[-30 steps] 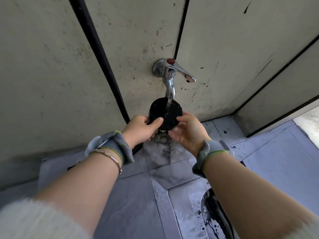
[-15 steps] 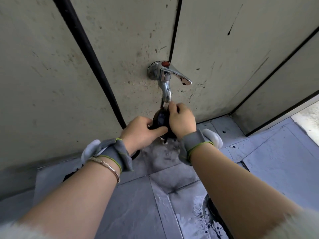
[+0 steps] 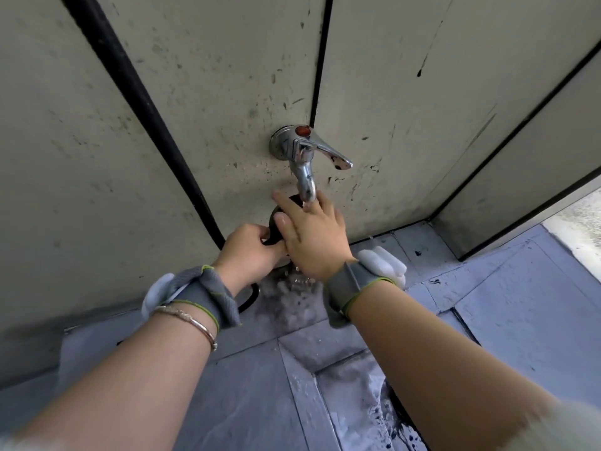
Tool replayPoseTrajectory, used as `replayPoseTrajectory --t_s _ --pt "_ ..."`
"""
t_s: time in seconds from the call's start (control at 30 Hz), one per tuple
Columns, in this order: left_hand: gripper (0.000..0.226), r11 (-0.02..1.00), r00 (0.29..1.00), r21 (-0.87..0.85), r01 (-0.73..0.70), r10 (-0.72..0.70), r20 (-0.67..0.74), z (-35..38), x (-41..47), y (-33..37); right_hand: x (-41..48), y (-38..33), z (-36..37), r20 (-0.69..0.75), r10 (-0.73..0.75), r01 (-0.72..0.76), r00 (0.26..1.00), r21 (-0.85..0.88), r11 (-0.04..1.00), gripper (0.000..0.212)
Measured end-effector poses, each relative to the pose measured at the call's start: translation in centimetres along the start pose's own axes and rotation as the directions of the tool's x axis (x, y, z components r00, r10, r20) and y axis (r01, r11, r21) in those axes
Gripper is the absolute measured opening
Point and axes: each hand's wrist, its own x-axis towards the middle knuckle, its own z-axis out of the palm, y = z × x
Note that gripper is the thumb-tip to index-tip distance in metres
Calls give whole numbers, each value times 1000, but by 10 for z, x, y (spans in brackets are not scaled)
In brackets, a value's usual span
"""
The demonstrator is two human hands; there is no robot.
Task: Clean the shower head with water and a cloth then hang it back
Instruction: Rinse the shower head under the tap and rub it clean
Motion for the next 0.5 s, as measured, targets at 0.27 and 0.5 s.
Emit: replayPoseTrajectory --t_s 0.27,0.5 --pt "25 997 997 -43 -70 71 12 1 1 -5 3 10 -6 -11 309 -294 951 283 913 48" --pt "32 998 998 -33 -52 53 31 5 1 -8 5 6 4 -35 276 -259 960 249 933 41"
